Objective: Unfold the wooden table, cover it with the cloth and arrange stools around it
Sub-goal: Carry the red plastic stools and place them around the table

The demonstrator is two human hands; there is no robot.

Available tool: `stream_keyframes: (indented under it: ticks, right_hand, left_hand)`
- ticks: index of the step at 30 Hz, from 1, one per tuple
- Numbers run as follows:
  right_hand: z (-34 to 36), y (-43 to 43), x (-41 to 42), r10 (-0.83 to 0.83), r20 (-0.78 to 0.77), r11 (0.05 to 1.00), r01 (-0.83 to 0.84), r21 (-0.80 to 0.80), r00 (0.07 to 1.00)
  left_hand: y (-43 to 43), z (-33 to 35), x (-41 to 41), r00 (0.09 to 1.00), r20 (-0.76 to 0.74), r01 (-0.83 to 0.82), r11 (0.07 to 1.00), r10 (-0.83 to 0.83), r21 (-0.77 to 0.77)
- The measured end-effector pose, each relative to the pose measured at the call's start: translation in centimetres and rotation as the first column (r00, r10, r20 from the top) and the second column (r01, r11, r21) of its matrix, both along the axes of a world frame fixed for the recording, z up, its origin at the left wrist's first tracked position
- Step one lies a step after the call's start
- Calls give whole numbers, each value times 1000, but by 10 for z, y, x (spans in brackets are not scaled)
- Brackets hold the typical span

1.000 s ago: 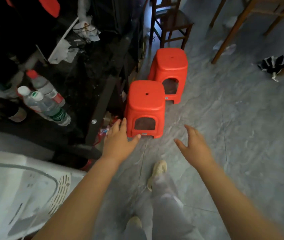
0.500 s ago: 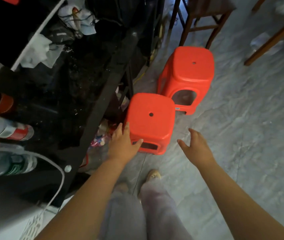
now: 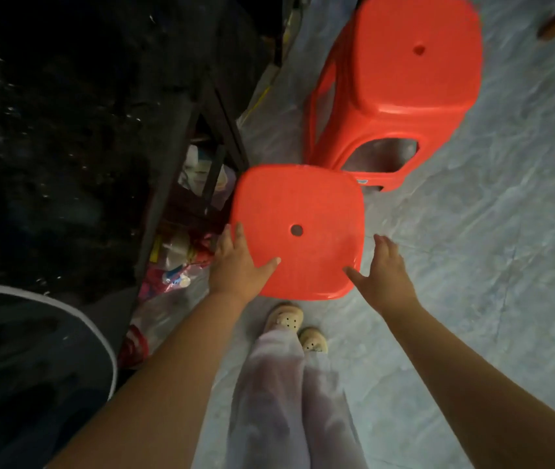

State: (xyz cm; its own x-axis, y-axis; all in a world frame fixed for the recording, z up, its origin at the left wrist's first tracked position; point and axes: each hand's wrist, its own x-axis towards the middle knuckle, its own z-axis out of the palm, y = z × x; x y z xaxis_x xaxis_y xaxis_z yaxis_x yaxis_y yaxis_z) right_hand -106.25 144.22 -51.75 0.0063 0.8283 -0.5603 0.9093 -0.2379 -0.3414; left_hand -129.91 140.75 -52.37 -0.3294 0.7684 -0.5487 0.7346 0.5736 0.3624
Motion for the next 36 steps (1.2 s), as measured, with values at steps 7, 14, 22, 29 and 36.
stream_keyframes:
  ticks: [7, 14, 22, 29, 36]
  right_hand:
    - [-62, 20, -7, -126, -92, 992, 124, -27, 988]
    - [-94, 31, -15, -304, -231, 952, 287, -103, 924]
    - [-58, 32, -2, -363, -297, 931, 334, -143, 883]
    - [72, 25, 52, -489, -251, 870, 487, -73, 835]
    - [232, -49, 146, -694, -317, 670, 741, 45, 646]
  left_hand:
    - [23, -68, -8, 998, 20, -50, 997, 52, -53]
    - [27, -89, -8, 978, 76, -194, 981, 195, -22]
    - [29, -52, -12, 982, 138, -132, 991, 133, -14]
    - [38, 74, 20, 991, 134, -16, 985, -7, 170]
    - [48, 227, 126, 951, 182, 162, 904, -250, 396]
